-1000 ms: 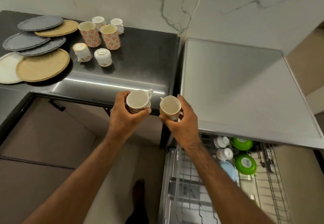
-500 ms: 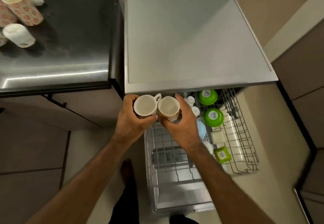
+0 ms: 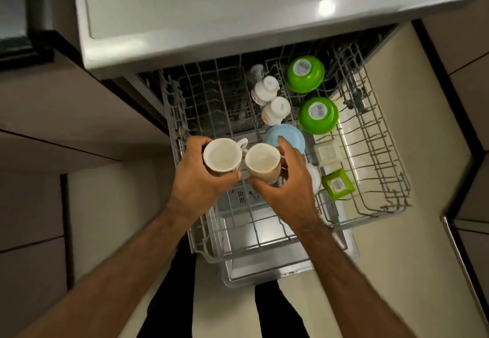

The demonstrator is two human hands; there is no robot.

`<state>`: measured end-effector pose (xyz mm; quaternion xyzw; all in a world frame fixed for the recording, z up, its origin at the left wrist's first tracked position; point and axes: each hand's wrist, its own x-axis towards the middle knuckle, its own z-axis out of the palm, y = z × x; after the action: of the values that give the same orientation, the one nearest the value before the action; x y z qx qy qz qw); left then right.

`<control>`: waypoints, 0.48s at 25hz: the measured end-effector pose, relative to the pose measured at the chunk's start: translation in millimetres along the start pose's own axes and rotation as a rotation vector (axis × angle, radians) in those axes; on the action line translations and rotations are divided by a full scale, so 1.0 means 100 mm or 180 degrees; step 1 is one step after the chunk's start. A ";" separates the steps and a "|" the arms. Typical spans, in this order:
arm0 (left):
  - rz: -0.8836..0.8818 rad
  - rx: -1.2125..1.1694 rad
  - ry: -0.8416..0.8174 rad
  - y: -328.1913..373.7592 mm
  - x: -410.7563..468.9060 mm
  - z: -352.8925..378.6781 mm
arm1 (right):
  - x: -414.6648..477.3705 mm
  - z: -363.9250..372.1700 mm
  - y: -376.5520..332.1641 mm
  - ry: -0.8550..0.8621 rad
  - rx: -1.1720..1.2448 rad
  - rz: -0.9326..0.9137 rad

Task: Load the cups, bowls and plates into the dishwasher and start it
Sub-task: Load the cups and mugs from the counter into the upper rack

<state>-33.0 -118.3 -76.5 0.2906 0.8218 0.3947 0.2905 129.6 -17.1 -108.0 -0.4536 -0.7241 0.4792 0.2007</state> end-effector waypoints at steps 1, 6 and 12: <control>-0.0055 0.0013 0.0013 -0.09 0.03 0.06 | -0.03 0.03 0.11 0.0010 0.0005 0.0057; -0.0202 0.0059 0.0129 -0.34 0.19 0.18 | -0.21 0.10 0.46 -0.0230 -0.0295 0.0137; -0.0215 0.0073 0.0098 -0.43 0.31 0.23 | -0.36 0.16 0.65 -0.0417 -0.1730 -0.0047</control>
<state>-47.9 -107.4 -131.9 0.2599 0.8400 0.3796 0.2877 166.7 -47.0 -167.4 -0.4536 -0.8408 0.2942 0.0279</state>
